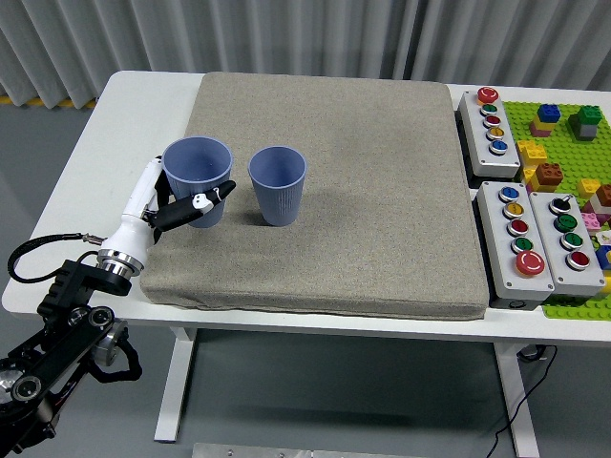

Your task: Pick cup pour cup place

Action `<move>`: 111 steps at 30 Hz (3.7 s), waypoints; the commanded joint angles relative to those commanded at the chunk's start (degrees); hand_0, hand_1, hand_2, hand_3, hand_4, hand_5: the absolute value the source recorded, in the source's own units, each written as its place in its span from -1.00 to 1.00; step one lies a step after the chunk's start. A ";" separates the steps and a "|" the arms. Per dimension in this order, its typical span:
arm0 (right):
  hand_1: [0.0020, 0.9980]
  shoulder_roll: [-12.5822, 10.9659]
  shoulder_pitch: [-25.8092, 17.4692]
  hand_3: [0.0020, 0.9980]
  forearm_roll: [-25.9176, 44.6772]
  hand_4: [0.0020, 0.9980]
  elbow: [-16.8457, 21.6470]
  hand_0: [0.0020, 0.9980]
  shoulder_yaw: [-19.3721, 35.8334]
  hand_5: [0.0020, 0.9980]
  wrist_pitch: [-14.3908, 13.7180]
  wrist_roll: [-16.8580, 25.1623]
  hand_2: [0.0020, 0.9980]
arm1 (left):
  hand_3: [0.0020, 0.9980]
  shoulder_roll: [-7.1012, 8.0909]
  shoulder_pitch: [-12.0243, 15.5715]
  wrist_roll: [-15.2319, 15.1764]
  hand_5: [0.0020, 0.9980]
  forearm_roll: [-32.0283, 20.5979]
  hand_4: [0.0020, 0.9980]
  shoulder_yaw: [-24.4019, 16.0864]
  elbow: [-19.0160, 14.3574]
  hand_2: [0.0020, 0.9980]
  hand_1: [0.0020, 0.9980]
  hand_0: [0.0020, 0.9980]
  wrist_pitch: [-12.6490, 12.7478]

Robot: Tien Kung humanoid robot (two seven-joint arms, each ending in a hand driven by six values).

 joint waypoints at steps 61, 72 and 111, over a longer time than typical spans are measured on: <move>0.20 -0.58 1.08 0.16 2.20 -1.00 -0.03 0.28 -1.09 -1.00 -0.55 0.22 0.02 | 0.01 12.90 -30.25 16.50 -0.63 34.02 0.57 23.27 5.18 -0.01 -0.05 -0.07 -0.92; 0.20 -0.57 0.97 0.16 1.92 -1.00 -0.01 0.28 -0.99 -1.00 -0.53 0.15 0.02 | 0.01 13.27 -30.97 17.47 -0.63 39.30 0.57 24.23 5.60 -0.01 -0.05 -0.07 -2.26; 0.20 -0.63 1.11 0.16 2.53 -1.00 -0.06 0.28 -1.28 -1.00 -0.65 0.27 0.02 | 0.01 13.35 -32.53 18.55 -0.59 48.92 0.56 24.20 6.11 -0.01 -0.06 -0.07 -5.03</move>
